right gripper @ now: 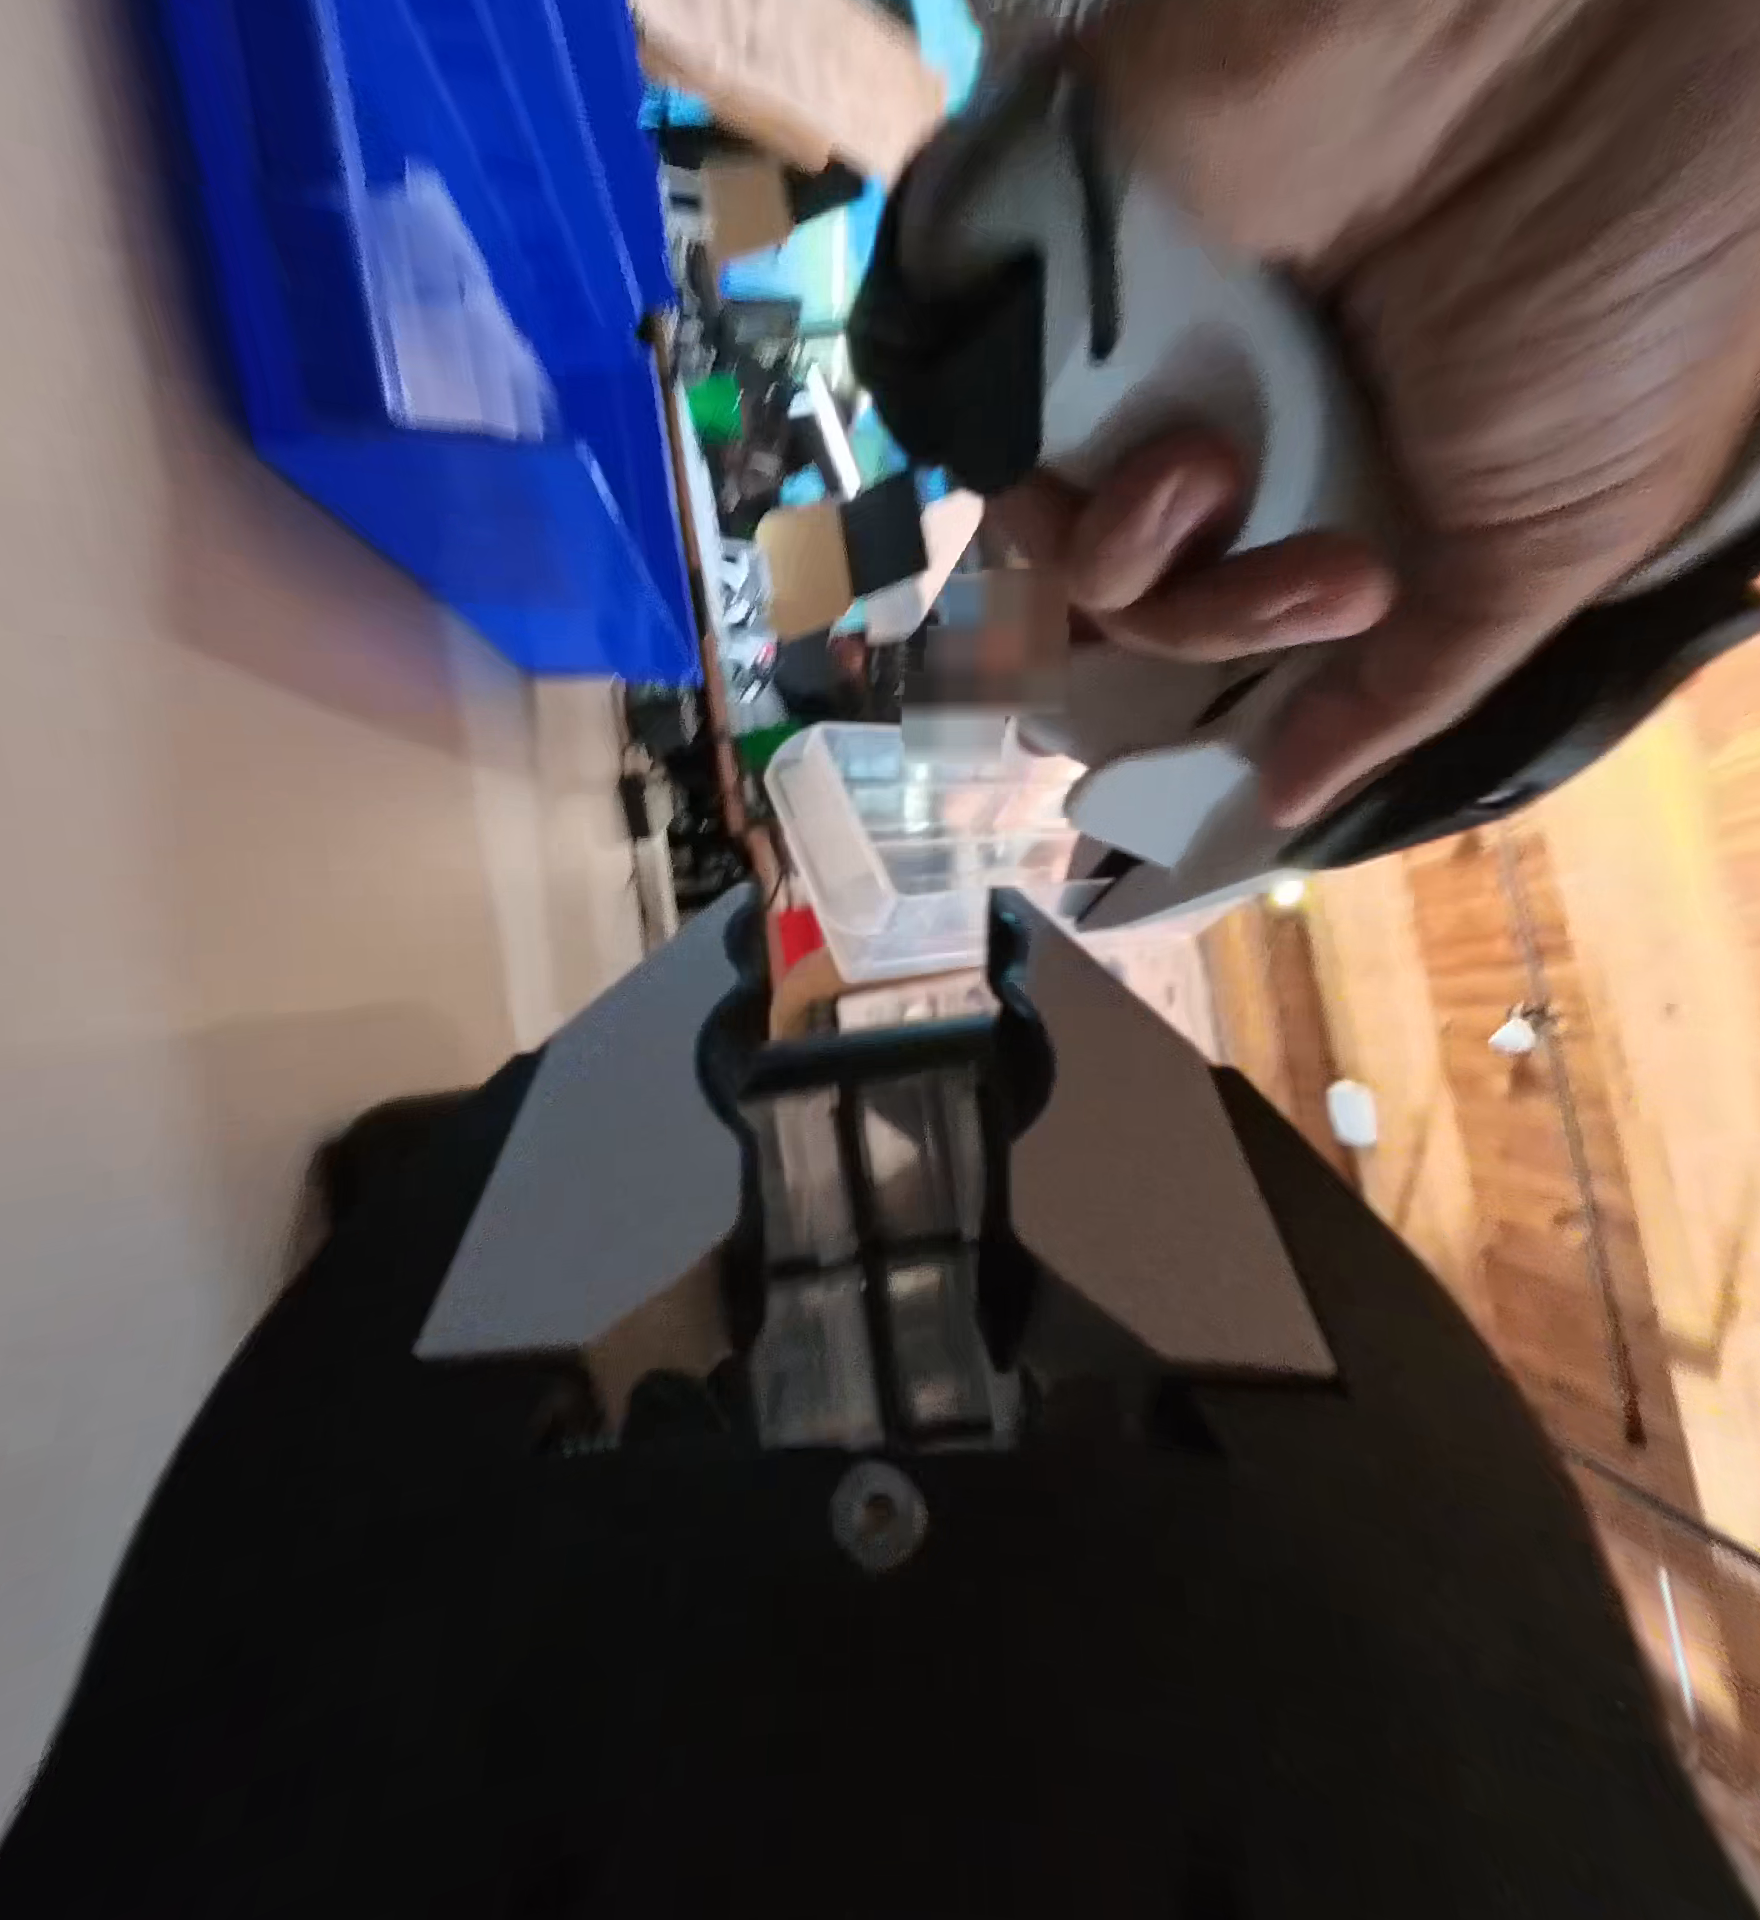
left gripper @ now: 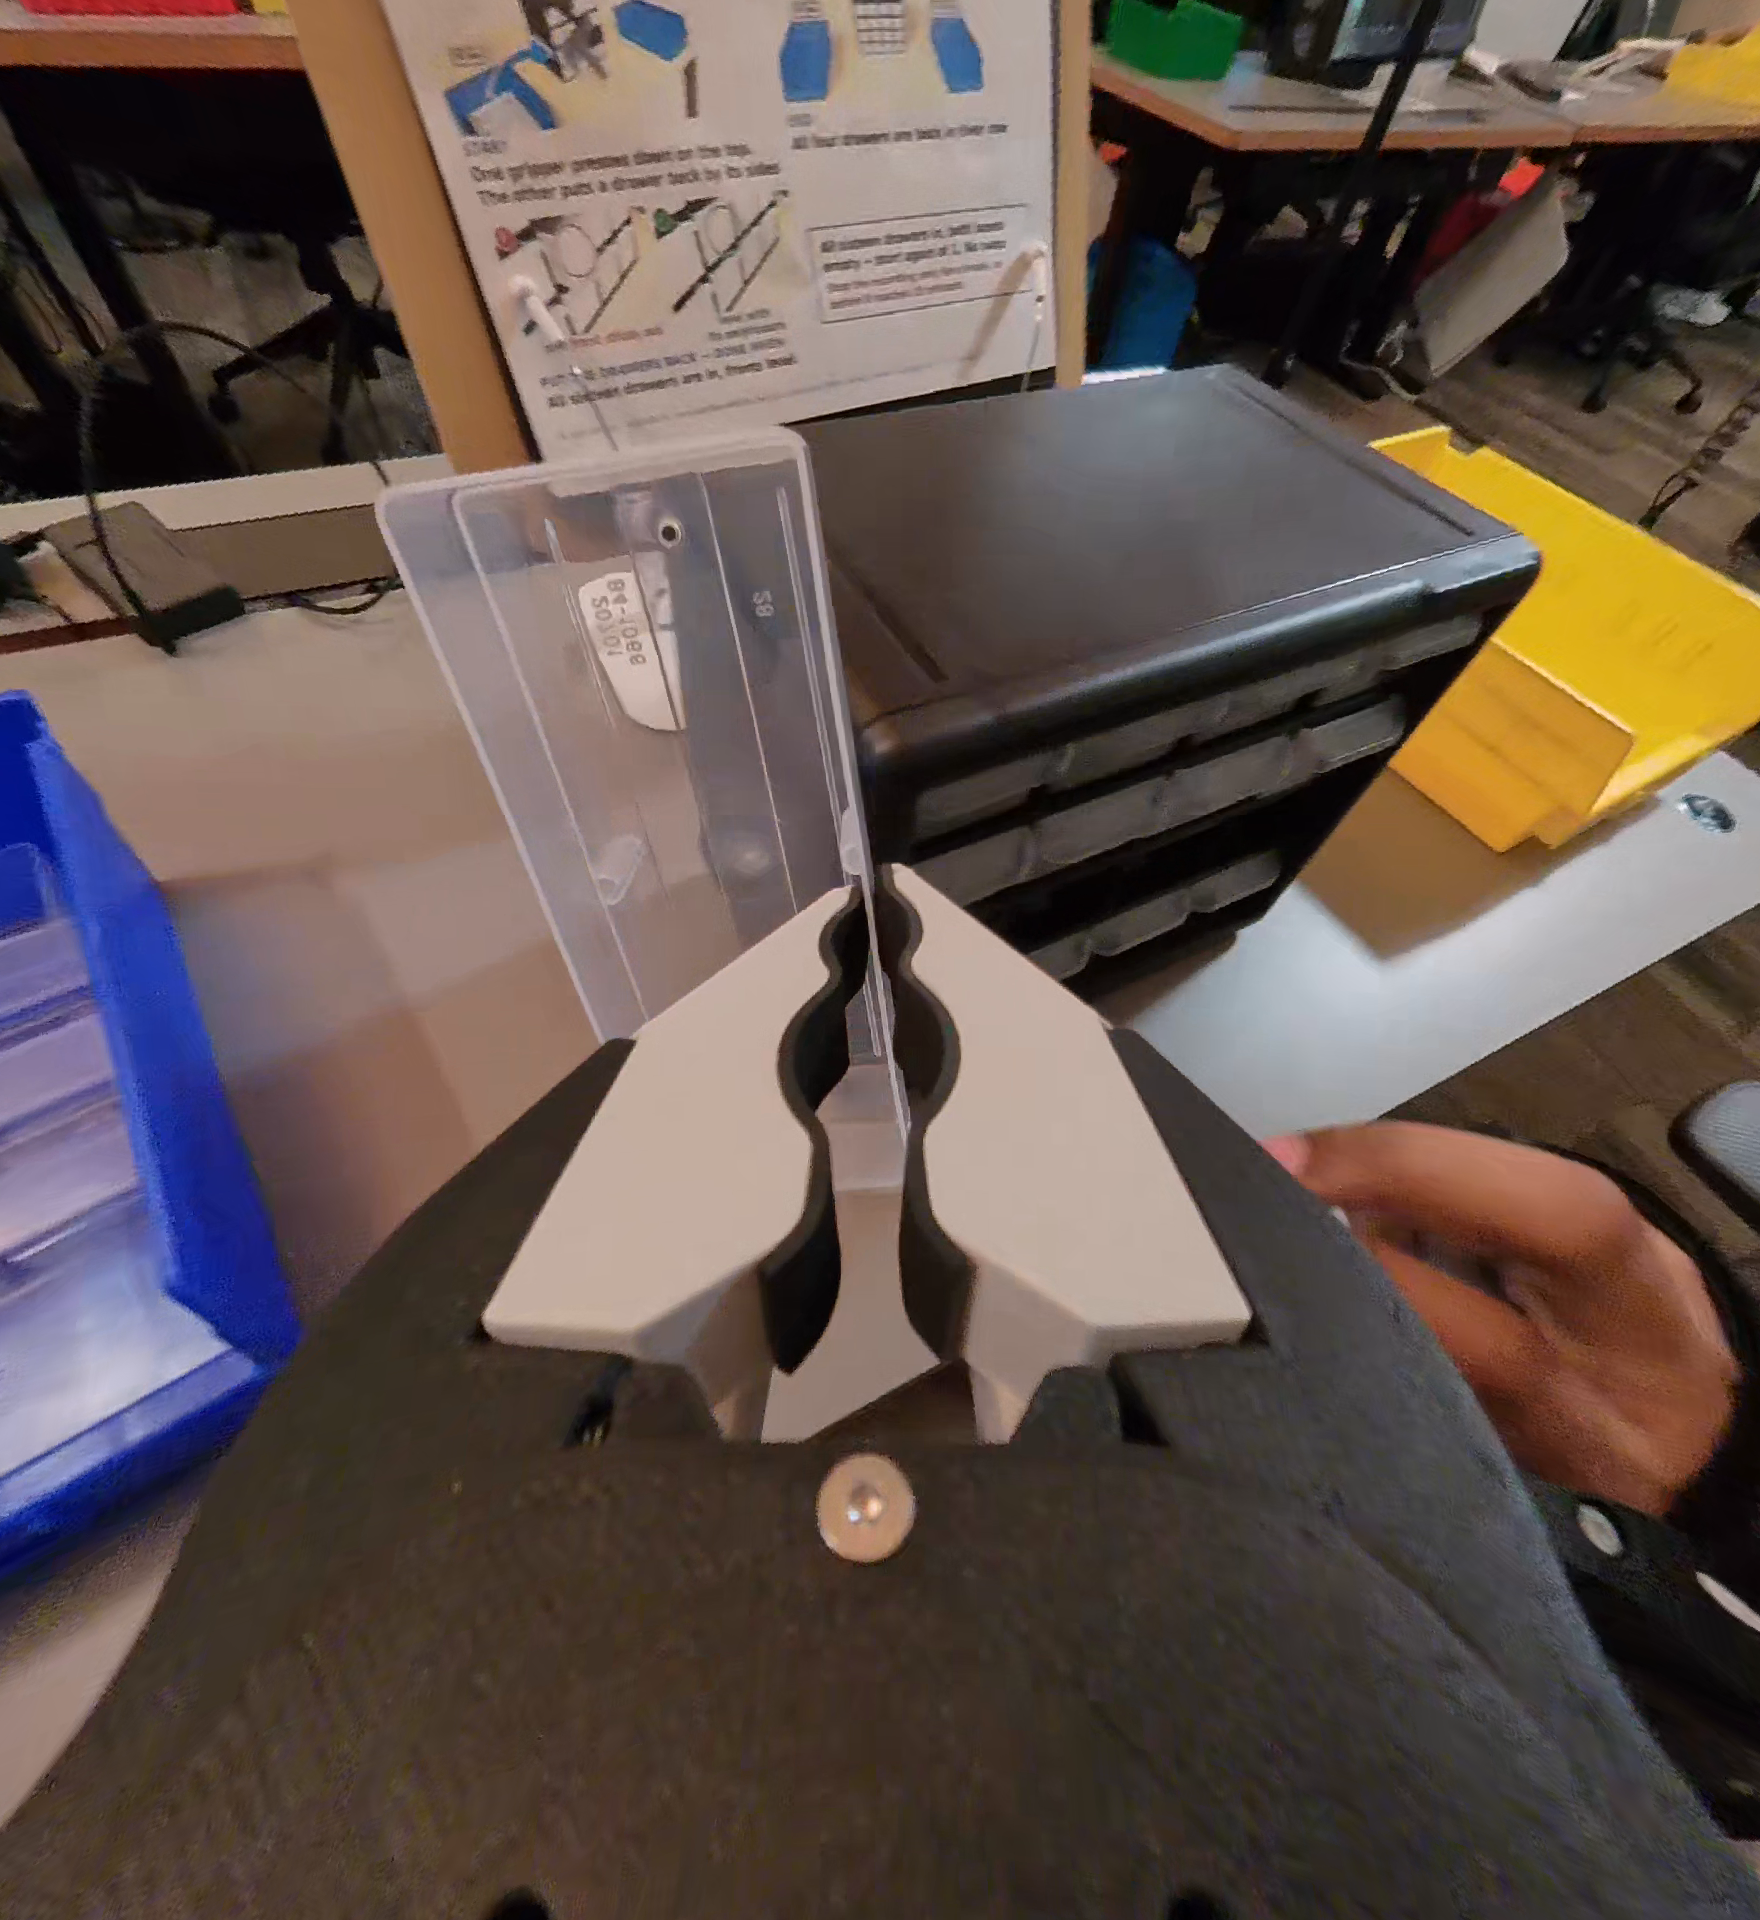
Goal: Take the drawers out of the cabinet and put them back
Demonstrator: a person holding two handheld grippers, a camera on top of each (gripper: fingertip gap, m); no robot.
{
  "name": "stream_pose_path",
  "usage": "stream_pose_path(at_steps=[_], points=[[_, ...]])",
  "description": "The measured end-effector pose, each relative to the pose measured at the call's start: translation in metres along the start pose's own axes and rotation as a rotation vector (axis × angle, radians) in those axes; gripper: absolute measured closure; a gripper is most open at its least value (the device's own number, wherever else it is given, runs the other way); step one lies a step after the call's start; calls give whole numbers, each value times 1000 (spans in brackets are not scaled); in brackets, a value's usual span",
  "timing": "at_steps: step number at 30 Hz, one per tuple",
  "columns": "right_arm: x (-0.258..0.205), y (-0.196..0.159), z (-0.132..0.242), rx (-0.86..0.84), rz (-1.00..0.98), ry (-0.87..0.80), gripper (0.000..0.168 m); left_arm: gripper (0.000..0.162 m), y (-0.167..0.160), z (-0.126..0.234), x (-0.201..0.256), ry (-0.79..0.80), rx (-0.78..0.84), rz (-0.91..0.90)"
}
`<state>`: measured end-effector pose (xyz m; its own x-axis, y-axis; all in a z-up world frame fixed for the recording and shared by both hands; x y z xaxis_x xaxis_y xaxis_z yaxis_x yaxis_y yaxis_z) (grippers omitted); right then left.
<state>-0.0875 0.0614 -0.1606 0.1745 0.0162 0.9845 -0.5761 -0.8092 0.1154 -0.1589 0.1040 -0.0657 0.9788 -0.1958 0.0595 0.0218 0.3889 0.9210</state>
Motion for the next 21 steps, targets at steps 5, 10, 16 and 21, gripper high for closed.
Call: stream_pose_path(at_steps=[5,10,16,21], points=[[-1,-7,4,-28,6,41,126,162,-5,-9,26,-41,49,35],[-12,-21,-1,-124,38,87,128,162,-9,-20,42,-77,48,33],[-22,-39,-8,-231,139,94,142,162,-12,-28,52,-79,28,15],[-19,-42,-6,-248,144,131,153,162,-14,-28,58,-102,12,10]])
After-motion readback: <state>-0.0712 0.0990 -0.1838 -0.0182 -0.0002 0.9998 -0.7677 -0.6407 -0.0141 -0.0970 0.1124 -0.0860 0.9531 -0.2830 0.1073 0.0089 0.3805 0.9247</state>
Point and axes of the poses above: each gripper's, where its closed fingertips meet, z back along the fingers, y out of its top, x = y × z across the jaws, the point moved 7 cm from there along z, back along the fingers, and after that the axes turned 2 degrees about -z, right-handed, at the moved point
